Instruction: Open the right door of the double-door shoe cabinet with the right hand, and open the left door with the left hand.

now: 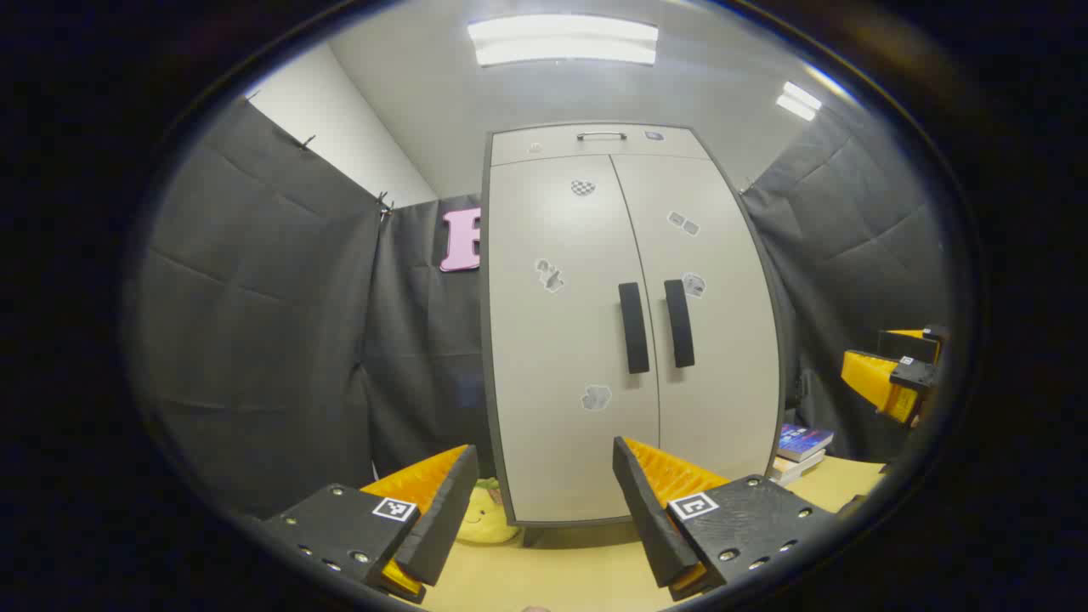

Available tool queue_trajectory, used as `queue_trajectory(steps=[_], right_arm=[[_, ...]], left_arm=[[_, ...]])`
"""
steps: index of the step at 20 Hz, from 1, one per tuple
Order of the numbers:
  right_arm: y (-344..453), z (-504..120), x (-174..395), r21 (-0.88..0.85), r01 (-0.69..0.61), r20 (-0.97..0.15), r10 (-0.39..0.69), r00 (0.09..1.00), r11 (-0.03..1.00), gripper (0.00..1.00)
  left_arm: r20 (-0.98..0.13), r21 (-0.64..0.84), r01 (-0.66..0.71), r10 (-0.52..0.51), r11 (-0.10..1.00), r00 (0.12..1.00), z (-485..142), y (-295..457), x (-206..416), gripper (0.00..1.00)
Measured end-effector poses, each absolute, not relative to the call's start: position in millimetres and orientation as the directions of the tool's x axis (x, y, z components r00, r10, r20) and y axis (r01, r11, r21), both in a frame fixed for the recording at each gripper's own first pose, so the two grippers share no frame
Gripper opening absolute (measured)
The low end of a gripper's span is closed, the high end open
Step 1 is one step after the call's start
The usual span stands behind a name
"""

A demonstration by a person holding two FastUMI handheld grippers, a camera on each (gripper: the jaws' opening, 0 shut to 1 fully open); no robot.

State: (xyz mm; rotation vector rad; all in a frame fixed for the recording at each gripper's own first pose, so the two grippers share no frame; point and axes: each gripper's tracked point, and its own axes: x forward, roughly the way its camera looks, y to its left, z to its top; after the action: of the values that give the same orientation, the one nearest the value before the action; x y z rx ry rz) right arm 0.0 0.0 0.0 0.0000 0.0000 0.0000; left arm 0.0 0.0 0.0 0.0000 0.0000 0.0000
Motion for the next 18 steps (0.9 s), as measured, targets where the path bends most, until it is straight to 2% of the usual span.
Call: queue_trajectory(steps=[18], right_arm=[[11.9,-7.2,3.9,0.016,-0.003,-0.035,0.004,0.999,1.0,0.98]], left_arm=[[0.019,0.013,-0.015,0.015,1.0,1.0,5.7,7.2,-7.0,0.91]])
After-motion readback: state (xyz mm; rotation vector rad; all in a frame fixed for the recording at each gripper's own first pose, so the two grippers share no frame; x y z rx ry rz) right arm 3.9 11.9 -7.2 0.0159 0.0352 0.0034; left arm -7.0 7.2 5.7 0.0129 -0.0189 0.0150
